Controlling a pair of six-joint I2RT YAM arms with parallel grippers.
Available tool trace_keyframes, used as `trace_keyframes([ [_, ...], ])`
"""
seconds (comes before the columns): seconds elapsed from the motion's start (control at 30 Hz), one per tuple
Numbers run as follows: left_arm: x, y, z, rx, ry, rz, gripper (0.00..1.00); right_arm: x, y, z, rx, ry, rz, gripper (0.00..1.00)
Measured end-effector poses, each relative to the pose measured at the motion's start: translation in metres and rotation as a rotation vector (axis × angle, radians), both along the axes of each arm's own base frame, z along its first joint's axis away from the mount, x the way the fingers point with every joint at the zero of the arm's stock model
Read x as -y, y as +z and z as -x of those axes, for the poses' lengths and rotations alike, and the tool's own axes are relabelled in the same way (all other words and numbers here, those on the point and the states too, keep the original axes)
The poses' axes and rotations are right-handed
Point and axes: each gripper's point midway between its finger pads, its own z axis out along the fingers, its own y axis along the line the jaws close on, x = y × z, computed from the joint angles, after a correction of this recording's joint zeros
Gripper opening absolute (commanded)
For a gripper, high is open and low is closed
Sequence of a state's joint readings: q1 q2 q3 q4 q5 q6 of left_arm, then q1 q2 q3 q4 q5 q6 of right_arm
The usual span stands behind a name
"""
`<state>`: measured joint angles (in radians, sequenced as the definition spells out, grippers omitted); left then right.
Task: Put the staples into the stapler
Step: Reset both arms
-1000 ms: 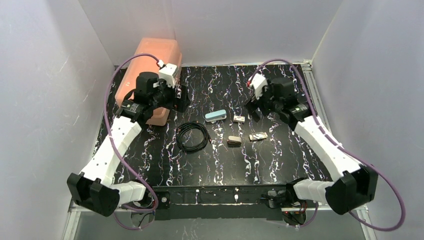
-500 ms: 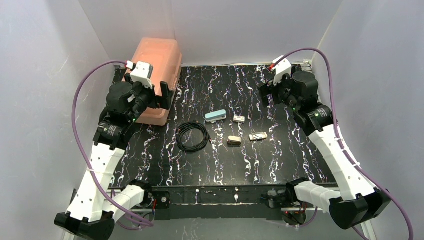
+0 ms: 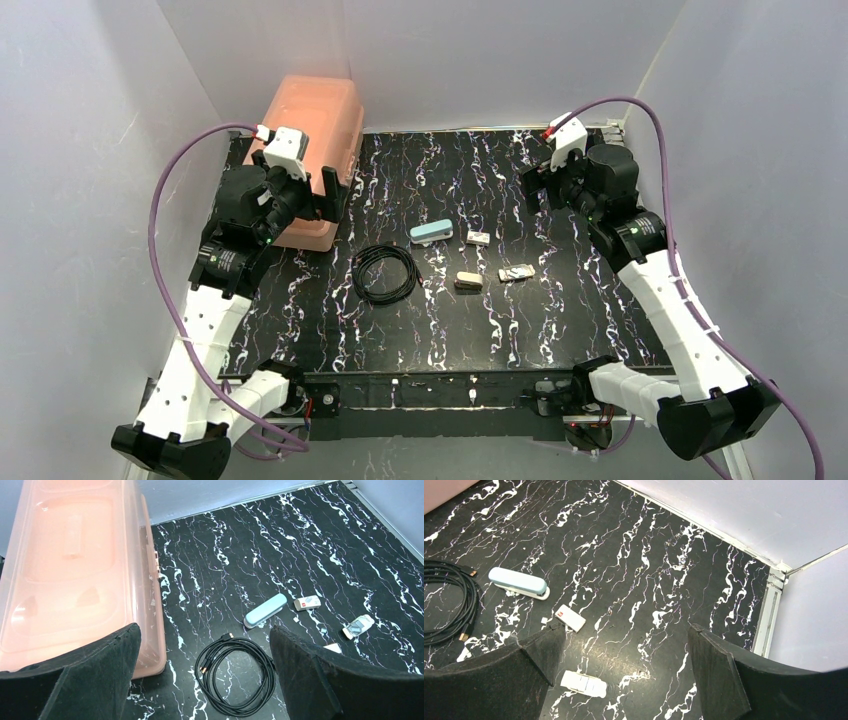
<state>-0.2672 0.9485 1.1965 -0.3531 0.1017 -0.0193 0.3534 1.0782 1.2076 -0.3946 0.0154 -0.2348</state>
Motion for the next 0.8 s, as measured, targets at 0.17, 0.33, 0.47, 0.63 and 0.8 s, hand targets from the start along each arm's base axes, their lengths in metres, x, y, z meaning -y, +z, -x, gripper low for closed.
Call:
trace_keyframes([
  [0.17, 0.0, -0.006, 0.0, -0.014, -0.003, 0.0, 0.99, 0.0, -0.005, 0.0, -0.015, -0.008, -0.012, 0.99],
  [0.33, 0.001, -0.012, 0.0, -0.029, -0.006, 0.001, 0.99, 0.002, -0.005, -0.001, -0.022, -0.029, -0.031, 0.99],
  [0.47, 0.002, -0.013, -0.001, -0.032, -0.006, 0.005, 0.99, 0.005, -0.004, -0.003, -0.02, -0.05, -0.037, 0.99],
  [0.63, 0.004, -0.014, -0.003, -0.039, -0.01, 0.012, 0.99, 0.008, -0.004, -0.003, -0.021, -0.067, -0.04, 0.99],
  [0.8, 0.005, -0.019, -0.007, -0.056, -0.008, 0.015, 0.98, 0.008, -0.005, -0.004, -0.027, -0.079, -0.05, 0.99],
])
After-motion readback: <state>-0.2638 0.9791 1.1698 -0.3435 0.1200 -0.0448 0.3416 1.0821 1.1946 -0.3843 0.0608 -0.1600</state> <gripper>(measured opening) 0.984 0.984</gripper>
